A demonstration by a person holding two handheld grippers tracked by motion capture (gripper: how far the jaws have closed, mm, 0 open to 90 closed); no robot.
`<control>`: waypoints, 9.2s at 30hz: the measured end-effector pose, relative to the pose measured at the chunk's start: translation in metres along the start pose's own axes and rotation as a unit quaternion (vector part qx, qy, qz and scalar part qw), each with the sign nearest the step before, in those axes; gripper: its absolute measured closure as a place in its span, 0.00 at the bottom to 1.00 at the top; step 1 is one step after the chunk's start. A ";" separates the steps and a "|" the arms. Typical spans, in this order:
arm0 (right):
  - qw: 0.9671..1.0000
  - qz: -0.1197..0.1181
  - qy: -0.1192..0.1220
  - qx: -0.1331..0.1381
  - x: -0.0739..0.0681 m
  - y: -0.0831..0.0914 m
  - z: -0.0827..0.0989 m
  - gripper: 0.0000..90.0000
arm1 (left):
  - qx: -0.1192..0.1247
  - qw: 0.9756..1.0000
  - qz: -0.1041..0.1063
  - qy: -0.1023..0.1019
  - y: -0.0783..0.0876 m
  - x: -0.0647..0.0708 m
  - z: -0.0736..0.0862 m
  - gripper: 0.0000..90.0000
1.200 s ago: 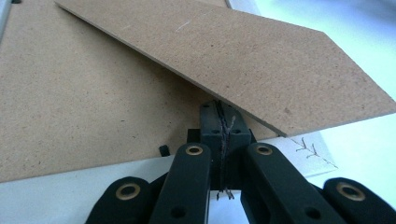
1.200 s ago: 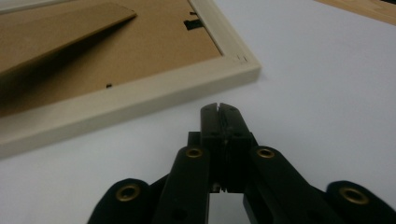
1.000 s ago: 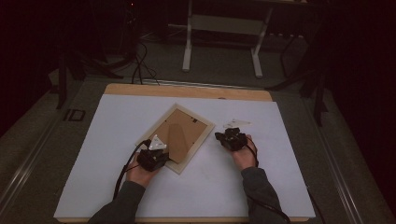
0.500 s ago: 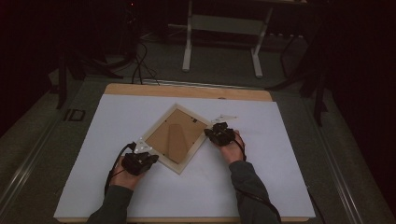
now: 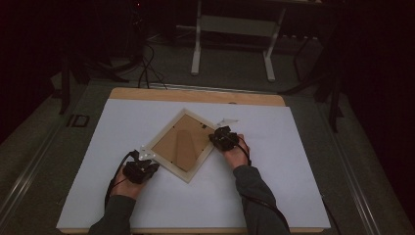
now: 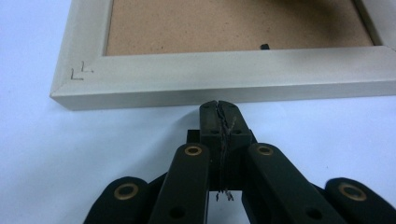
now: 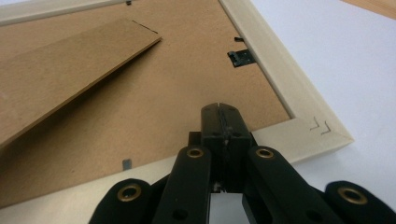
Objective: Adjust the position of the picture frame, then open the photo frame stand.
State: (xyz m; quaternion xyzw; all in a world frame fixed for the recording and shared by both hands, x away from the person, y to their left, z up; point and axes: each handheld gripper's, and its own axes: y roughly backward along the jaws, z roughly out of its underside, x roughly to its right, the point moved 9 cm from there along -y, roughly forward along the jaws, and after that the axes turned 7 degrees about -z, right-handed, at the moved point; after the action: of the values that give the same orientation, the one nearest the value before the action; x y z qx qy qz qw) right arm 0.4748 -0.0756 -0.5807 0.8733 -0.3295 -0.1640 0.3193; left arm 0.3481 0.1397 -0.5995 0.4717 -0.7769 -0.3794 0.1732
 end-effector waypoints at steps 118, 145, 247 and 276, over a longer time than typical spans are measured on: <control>0.993 0.072 -0.085 -0.032 0.074 0.057 0.062 1.00 | 0.010 0.999 0.010 0.047 -0.021 0.033 -0.028 1.00; 0.993 0.061 -0.098 -0.033 0.057 0.074 0.080 1.00 | 0.025 0.997 -0.002 0.074 -0.036 0.011 -0.041 1.00; 0.996 0.030 -0.080 0.040 0.043 0.106 0.081 0.84 | 0.081 0.989 0.045 0.112 0.005 -0.005 -0.070 0.57; 0.996 0.016 -0.076 0.038 0.038 0.101 0.080 0.80 | 0.053 0.997 0.059 0.025 -0.015 0.011 -0.129 0.55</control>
State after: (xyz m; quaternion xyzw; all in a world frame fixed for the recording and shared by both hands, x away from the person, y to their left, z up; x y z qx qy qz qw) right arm 0.4147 -0.1961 -0.5756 0.8643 -0.3727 -0.2121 0.2628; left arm 0.4330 0.0716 -0.5279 0.4425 -0.8180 -0.3151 0.1893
